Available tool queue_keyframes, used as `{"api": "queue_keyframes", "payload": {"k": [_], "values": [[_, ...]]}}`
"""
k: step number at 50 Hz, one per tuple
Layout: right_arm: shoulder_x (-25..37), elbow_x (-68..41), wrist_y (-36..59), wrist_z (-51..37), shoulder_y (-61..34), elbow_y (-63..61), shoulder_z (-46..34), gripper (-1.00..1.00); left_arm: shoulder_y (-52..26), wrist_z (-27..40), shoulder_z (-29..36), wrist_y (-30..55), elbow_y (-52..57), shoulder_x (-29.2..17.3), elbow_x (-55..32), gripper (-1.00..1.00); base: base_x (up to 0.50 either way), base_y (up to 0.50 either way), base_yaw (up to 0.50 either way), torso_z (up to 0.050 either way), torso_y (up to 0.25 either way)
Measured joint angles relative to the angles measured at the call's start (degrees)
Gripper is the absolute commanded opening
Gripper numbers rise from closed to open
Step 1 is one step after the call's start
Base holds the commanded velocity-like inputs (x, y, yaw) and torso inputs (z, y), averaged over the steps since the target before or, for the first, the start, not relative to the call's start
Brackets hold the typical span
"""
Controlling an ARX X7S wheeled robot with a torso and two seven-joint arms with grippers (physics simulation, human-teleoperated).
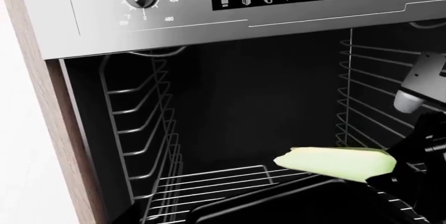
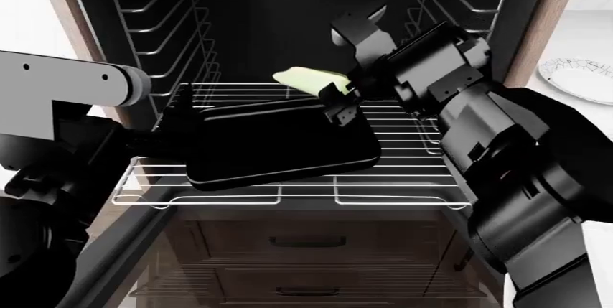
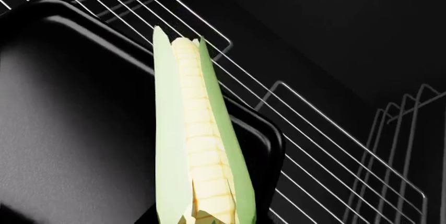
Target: Place the corn on the rack of the oven.
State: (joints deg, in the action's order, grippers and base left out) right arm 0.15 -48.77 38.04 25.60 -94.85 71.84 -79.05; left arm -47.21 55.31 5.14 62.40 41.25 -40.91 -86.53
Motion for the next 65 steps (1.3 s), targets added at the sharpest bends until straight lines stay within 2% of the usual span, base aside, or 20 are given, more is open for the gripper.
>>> {"api": "queue_keyframes", "payload": {"k": [10,11,34,39,52,65], "values": [[-0.1,-1.1,0.0,0.1,-0.1,-0.1,-2.1,-1.00,0.1,0.0,0.1,-0.3,0.1,-0.3,0.0,1.00,0.00,0.00,0.00,0.001,0.000],[-0.1,-1.1,0.0,0.1,-0.2,-0.2,-2.2,1.00,0.1,0.0,0.1,-0.4,0.1,-0.3,0.0,1.00,0.00,0.00,0.00,0.000,0.000],[1.4,-2.4,-0.5,-0.9,-3.4,-2.9,-1.9,1.00,-0.3,1.0,-0.1,-1.2,0.7,-1.3,-1.6,1.00,0.00,0.00,0.00,0.000,0.000],[7.1,-5.9,4.5,-6.6,-4.4,-13.9,0.2,1.00,-0.4,1.3,-0.2,-1.4,0.9,-1.6,-2.2,1.00,0.00,0.00,0.00,0.000,0.000],[25.1,-22.9,21.1,-28.4,-5.1,-47.0,9.0,1.00,-1.4,2.3,-0.4,-1.9,1.6,-2.2,-4.5,1.00,0.00,0.00,0.00,0.000,0.000],[38.5,-44.8,29.7,-50.3,-5.1,-69.3,16.7,1.00,-1.2,4.6,-1.8,-3.4,4.5,-3.9,-8.7,1.00,0.00,0.00,0.00,0.000,0.000]]}}
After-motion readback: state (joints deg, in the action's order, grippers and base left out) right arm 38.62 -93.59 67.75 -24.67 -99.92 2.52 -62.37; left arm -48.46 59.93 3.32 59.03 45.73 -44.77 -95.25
